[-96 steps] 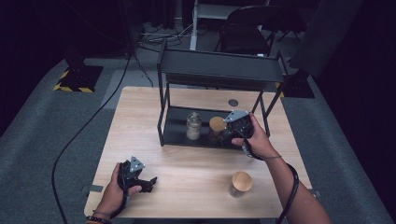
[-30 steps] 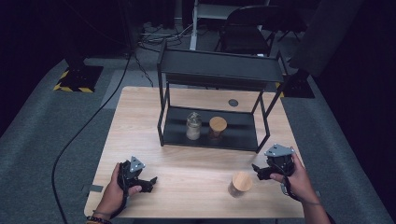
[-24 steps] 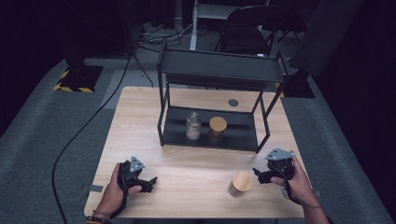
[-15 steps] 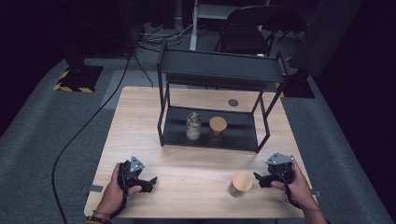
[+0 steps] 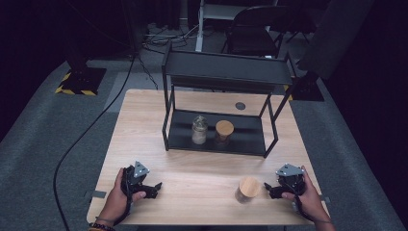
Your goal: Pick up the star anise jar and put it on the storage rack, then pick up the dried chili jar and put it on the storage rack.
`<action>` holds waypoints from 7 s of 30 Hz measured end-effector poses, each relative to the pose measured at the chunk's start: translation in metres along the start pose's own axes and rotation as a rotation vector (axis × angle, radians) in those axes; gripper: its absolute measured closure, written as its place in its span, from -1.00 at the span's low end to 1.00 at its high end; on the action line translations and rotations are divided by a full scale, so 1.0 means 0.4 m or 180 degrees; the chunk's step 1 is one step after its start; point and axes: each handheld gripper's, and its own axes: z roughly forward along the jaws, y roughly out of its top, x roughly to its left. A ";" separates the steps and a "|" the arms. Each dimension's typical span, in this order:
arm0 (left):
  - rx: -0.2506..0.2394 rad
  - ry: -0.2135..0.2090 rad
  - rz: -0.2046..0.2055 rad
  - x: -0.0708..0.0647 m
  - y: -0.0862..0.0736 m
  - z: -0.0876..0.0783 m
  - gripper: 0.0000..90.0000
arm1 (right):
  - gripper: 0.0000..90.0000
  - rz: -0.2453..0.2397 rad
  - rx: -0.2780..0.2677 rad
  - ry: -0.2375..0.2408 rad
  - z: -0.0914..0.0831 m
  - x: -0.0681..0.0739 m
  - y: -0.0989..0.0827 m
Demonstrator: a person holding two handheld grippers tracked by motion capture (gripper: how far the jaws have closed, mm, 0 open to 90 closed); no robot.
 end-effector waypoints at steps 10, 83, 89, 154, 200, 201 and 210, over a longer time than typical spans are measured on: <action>-0.0001 -0.0001 0.0000 0.000 0.000 0.000 -1.00 | -0.97 0.0267 -0.0179 0.0148 -0.001 -0.014 -0.037; 0.0000 -0.0006 0.0005 0.000 0.000 0.000 -1.00 | -1.00 0.0541 -0.0280 0.0438 0.010 -0.038 -0.062; 0.0000 -0.0008 0.0005 0.000 0.000 0.000 -1.00 | -1.00 0.0535 -0.0279 0.0450 0.010 -0.039 -0.063; -0.0004 -0.0009 0.0008 0.000 0.001 0.001 -1.00 | -0.97 -0.0390 -0.0493 0.1040 -0.080 0.094 0.023; 0.0000 -0.0020 0.0016 0.001 0.001 0.001 -1.00 | -0.88 -0.0208 -0.0692 0.1170 -0.046 0.174 0.082; 0.0000 -0.0020 0.0016 0.001 0.001 0.001 -1.00 | -0.87 -0.0213 -0.0689 0.1170 -0.045 0.176 0.082; 0.0000 -0.0020 0.0017 0.001 0.001 0.001 -1.00 | -0.69 -0.0142 -0.0723 0.1163 -0.041 0.183 0.086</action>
